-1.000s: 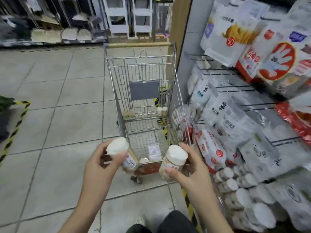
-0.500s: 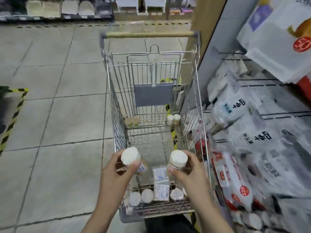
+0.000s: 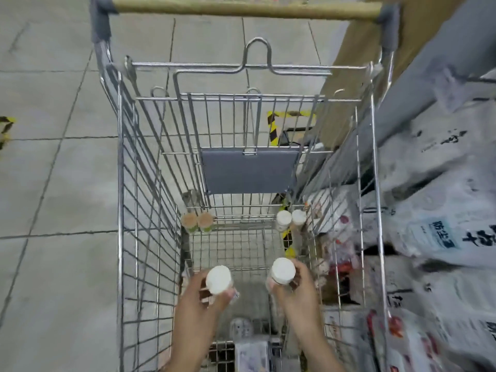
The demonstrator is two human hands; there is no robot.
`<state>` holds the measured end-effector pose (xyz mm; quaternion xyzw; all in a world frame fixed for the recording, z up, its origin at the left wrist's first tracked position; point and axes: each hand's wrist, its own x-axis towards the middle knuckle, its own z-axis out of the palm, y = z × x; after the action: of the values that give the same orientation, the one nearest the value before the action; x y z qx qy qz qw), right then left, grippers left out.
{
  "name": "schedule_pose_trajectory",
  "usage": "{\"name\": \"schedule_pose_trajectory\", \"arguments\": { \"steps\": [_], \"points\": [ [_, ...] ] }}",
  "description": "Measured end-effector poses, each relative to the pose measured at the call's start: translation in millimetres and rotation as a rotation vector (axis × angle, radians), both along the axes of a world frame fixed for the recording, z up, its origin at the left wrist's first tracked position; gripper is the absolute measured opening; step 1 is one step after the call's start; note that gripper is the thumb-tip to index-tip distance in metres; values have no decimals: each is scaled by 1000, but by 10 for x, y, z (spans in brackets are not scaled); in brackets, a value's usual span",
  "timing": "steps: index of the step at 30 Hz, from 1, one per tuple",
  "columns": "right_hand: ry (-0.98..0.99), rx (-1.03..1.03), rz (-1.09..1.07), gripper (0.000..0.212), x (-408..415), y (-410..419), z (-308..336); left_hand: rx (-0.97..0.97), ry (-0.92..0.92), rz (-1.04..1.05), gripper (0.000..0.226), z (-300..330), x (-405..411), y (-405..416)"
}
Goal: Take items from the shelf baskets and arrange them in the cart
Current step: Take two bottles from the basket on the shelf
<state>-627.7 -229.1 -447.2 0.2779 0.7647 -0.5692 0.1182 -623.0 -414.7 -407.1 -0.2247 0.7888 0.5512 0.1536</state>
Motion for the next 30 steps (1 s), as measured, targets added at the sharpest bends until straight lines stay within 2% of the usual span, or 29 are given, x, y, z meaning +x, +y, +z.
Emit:
{"name": "schedule_pose_trajectory", "arguments": {
  "steps": [6,9,14,20,26,30],
  "points": [
    [-67,84,13,53,-617,15,-933,-57,-69,-16,47,-812,-571,187],
    [-19,44,-98,57,-847,-18,-1260,-108,-57,-34,51,-1169,-818,262],
    [80,102,-192,60,-1052,-65,-1628,-112,-45,-43,42,-1648,-1169,417],
    [182,219,-225,50,-1129,-171,-1890,-123,-8,-58,41,-1954,-1393,607],
    [144,162,-361,57,-1155,-255,-2004,-76,12,-64,48,-2079,-1494,715],
    [170,217,-441,57,-1188,-335,-2035,-123,23,-97,51,-2121,-1522,746]
  ]
}}
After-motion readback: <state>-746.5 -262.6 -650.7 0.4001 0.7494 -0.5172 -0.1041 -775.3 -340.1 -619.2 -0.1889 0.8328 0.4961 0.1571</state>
